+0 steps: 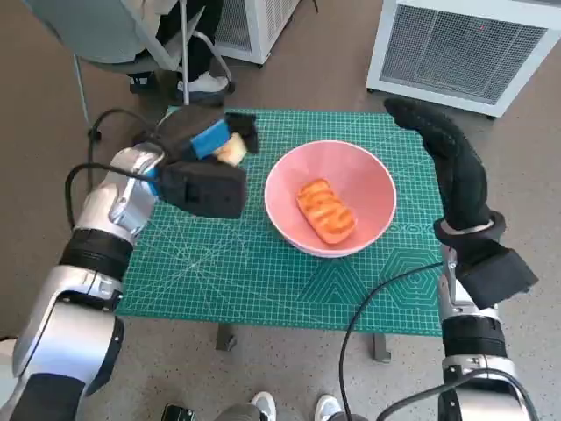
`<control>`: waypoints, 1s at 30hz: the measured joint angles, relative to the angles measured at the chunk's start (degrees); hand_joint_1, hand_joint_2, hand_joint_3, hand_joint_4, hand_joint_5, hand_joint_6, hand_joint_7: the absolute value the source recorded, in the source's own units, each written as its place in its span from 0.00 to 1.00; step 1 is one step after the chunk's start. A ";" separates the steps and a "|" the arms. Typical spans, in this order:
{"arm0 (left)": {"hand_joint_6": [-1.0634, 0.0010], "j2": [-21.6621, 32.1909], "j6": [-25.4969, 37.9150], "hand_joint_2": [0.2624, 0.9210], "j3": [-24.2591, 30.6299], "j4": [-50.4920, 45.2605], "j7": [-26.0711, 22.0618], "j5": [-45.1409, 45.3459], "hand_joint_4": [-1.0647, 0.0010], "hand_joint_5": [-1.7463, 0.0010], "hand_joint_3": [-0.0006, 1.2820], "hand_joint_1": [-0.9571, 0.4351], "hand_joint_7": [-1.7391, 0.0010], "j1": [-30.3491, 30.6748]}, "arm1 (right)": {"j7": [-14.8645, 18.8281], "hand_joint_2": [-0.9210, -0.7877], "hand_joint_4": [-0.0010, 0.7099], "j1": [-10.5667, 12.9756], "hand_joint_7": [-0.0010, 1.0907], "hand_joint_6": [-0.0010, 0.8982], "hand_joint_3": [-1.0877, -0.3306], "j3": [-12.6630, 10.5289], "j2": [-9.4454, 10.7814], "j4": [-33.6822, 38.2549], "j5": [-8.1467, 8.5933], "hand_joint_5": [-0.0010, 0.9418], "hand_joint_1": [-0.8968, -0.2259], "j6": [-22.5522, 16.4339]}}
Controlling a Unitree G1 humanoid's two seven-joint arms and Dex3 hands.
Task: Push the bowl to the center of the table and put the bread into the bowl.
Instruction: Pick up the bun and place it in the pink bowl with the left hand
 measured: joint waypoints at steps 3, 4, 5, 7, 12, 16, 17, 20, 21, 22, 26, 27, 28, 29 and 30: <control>0.37 -1.62 0.40 1.00 -0.02 -1.67 0.01 0.01 0.42 0.34 0.06 0.69 0.31 -0.26 | 0.03 0.00 0.40 0.01 0.57 0.00 0.39 0.03 0.09 0.00 0.04 0.03 0.32 0.01; 0.38 -2.30 0.52 1.00 -0.12 -1.99 0.08 0.03 0.42 0.33 0.06 0.69 0.31 -0.44 | 0.06 0.00 0.40 0.01 0.57 0.00 0.39 0.04 0.10 -0.01 0.10 0.03 0.32 0.02; 0.39 -2.87 0.60 1.00 -0.23 -2.17 0.17 0.09 0.40 0.32 0.06 0.69 0.32 -0.62 | 0.09 0.00 0.40 0.01 0.57 0.00 0.39 0.03 0.10 -0.02 0.13 0.03 0.32 0.02; 0.40 -4.41 0.64 1.00 -0.65 -2.45 0.70 0.29 0.37 0.32 0.06 0.69 0.34 -1.07 | 0.15 0.00 0.40 0.04 0.57 0.00 0.39 0.03 0.12 -0.18 0.16 0.03 0.32 0.06; 0.41 -8.13 -0.26 1.00 -2.38 -1.57 2.17 1.14 0.37 0.33 0.06 0.69 0.32 -2.41 | 0.16 0.00 0.40 0.08 0.57 0.00 0.39 0.02 0.19 -0.62 0.15 0.03 0.32 0.23; 0.40 -10.93 -2.41 1.00 -3.74 1.56 3.43 1.75 0.39 0.34 0.06 0.69 0.30 -3.60 | 0.15 0.00 0.40 0.15 0.57 0.00 0.39 -0.02 0.19 -0.76 0.15 0.03 0.32 0.39; 0.41 -11.43 -2.70 1.00 -3.92 2.15 3.55 1.81 0.39 0.34 0.06 0.69 0.30 -3.69 | 0.15 0.00 0.40 0.16 0.57 0.00 0.39 -0.02 0.19 -0.80 0.15 0.03 0.32 0.40; 0.43 -13.31 -3.46 1.00 -4.66 5.06 4.10 2.05 0.37 0.34 0.06 0.69 0.30 -4.16 | 0.14 0.00 0.39 0.50 0.57 0.00 0.39 -0.18 0.07 -1.14 0.14 0.03 0.31 0.43; 0.44 -13.80 -3.63 1.00 -4.89 5.87 4.22 2.14 0.36 0.34 0.07 0.69 0.30 -4.24 | 0.13 0.00 0.39 0.62 0.57 0.00 0.40 -0.20 0.04 -1.28 0.14 0.02 0.31 0.44; 0.44 -14.27 -3.79 1.00 -5.16 6.75 4.37 2.26 0.36 0.34 0.07 0.69 0.30 -4.30 | 0.12 0.00 0.39 0.77 0.57 0.00 0.40 -0.22 0.00 -1.47 0.12 0.02 0.31 0.46; 0.64 -15.71 -4.09 0.96 -5.93 10.02 4.56 2.39 0.54 0.45 0.12 0.65 0.39 -4.39 | 0.00 0.00 0.39 1.20 0.57 0.00 0.40 -0.31 -0.23 -1.87 0.06 0.02 0.30 0.54; 0.72 -15.95 -4.04 0.95 -6.11 10.70 4.52 2.43 0.62 0.58 0.10 0.62 0.47 -4.39 | -0.03 0.00 0.38 1.27 0.57 0.00 0.40 -0.34 -0.28 -1.95 0.06 0.02 0.30 0.56; 0.75 -16.13 -3.88 0.96 -6.26 11.34 4.34 2.45 0.64 0.63 0.09 0.60 0.50 -4.38 | -0.05 0.00 0.38 1.33 0.57 0.00 0.40 -0.36 -0.33 -2.01 0.06 0.02 0.30 0.56; 0.82 -16.29 -3.71 0.95 -6.36 11.84 4.09 2.44 0.71 0.73 0.07 0.56 0.56 -4.38 | -0.08 0.00 0.38 1.38 0.57 0.00 0.40 -0.40 -0.39 -2.04 0.06 0.02 0.29 0.56; 0.86 -16.44 -3.34 0.95 -6.42 12.39 3.42 2.42 0.73 0.80 0.05 0.53 0.60 -4.39 | -0.12 0.00 0.37 1.44 0.57 0.00 0.40 -0.43 -0.49 -2.08 0.05 0.02 0.29 0.56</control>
